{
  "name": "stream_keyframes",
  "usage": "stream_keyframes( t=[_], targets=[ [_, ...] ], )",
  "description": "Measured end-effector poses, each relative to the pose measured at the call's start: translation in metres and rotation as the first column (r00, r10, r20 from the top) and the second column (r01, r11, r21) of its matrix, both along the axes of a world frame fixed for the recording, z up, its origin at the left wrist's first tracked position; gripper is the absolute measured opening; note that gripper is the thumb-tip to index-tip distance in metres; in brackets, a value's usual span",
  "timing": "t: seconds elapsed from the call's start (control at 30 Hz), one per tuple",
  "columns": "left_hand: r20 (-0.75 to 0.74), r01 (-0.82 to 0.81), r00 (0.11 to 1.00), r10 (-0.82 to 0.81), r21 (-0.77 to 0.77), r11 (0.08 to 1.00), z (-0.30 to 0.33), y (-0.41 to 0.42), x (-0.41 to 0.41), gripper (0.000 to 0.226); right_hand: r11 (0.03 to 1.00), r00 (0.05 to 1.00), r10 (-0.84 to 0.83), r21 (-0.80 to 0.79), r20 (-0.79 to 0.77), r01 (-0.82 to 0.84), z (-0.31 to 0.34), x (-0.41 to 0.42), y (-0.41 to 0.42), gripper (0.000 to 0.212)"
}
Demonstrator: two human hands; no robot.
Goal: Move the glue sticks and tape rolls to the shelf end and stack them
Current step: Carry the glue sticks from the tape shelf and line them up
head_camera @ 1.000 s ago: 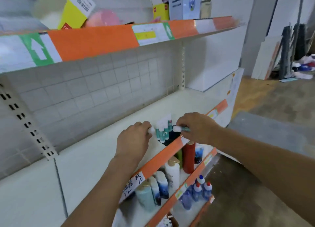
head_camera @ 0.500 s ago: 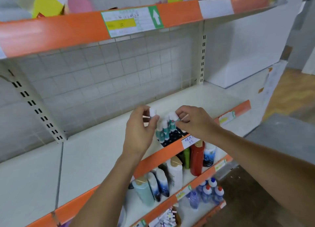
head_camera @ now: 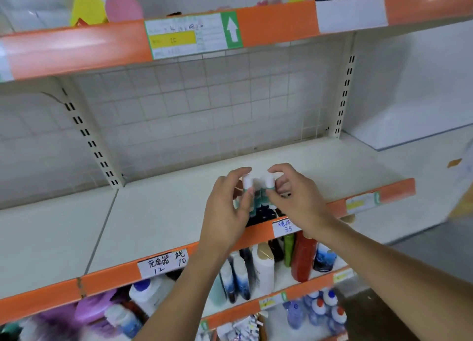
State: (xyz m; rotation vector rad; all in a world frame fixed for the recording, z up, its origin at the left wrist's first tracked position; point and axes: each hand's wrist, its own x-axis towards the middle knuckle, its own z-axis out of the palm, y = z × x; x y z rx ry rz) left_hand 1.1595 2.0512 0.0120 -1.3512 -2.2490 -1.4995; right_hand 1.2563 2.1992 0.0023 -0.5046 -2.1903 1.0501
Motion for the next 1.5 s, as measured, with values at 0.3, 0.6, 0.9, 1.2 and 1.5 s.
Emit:
stream_keyframes(
  t=[0.3,0.6,0.9,1.2,1.5],
  targets=[
    [-0.218,-0.227,0.955,0.202,-0.099,0.969,-0.009,0.017,0.014,0.025,0.993,0.993,0.118,0.007,0.003,-0.118,-0.01,0.01,0.018,0.033],
    [-0.252,-0.259,0.941,0.225,-0.109,0.96,-0.01,0.029,0.008,0.024,0.991,0.991,0.132,-0.019,-0.018,-0.132,-0.013,0.002,0.02,0.032],
    [-0.215,-0.279,0.943,0.253,-0.105,0.954,-0.022,0.031,0.005,0.023,0.989,0.989,0.147,-0.012,-0.025,-0.147,-0.016,-0.001,0.018,0.03],
    [-0.327,-0.299,0.916,0.232,-0.171,0.939,-0.019,0.032,0.003,0.027,0.99,0.99,0.14,0.007,0.008,-0.14,-0.019,-0.003,0.017,0.029],
    [-0.326,-0.316,0.917,0.228,-0.248,0.916,-0.024,0.033,0.0,0.034,0.986,0.989,0.135,0.087,0.056,-0.139,-0.023,-0.003,0.022,0.028]
  ],
)
